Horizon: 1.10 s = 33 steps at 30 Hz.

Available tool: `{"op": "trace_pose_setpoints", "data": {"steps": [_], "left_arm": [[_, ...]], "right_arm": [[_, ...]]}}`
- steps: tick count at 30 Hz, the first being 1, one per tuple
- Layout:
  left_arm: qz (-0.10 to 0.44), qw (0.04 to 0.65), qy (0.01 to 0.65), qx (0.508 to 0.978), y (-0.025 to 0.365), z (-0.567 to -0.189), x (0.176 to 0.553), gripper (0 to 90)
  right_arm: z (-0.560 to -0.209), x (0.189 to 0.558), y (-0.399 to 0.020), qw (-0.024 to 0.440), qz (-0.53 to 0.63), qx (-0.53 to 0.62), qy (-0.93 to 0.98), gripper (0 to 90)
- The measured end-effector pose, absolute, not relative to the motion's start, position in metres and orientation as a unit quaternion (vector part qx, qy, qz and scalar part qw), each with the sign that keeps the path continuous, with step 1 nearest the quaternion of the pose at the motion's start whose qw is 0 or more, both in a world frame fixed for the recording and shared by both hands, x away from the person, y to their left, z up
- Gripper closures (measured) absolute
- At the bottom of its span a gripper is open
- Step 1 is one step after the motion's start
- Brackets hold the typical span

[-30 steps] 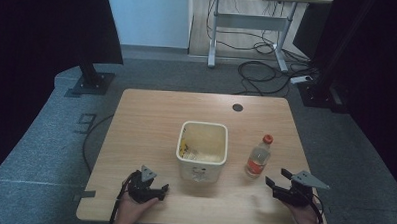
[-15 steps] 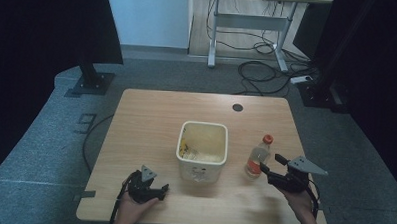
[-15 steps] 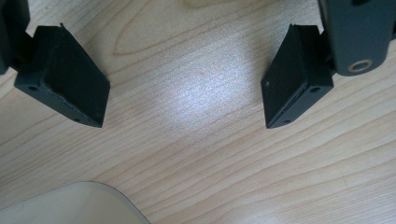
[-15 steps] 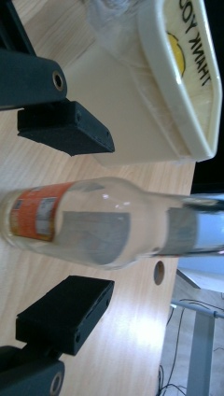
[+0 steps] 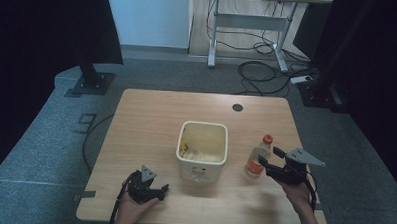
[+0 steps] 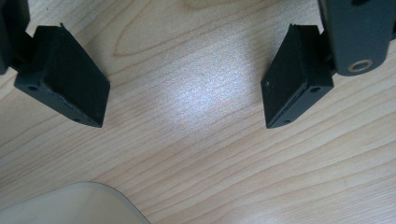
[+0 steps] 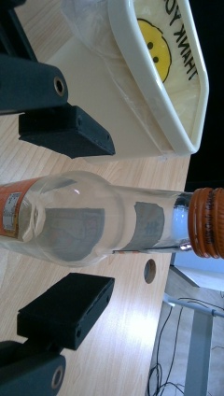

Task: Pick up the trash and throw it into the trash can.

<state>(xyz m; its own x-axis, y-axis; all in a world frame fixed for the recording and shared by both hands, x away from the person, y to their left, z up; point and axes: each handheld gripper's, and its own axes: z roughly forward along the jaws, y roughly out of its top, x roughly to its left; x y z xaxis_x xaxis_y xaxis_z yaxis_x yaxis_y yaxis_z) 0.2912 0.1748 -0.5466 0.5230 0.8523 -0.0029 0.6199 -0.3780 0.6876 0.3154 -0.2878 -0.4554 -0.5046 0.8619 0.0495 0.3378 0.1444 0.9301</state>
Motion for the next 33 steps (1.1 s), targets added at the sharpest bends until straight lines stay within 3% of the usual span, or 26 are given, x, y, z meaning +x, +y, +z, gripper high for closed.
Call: {"op": "trace_pose_setpoints", "data": {"steps": [22,28,33], "left_arm": [[0.18,0.324,0.454,0.81,0.175,-0.547,0.291,15.3],[0.179,0.324,0.454,0.81,0.175,-0.547,0.291,15.3],[0.179,0.324,0.453,0.811,0.175,-0.547,0.291,15.3]], "right_arm": [[-0.453,0.333,-0.281,0.261,0.497,0.421,0.712,35.1],[-0.452,0.338,-0.274,0.27,0.491,0.415,0.716,39.9],[-0.45,0.34,-0.275,0.276,0.493,0.418,0.711,50.5]]}}
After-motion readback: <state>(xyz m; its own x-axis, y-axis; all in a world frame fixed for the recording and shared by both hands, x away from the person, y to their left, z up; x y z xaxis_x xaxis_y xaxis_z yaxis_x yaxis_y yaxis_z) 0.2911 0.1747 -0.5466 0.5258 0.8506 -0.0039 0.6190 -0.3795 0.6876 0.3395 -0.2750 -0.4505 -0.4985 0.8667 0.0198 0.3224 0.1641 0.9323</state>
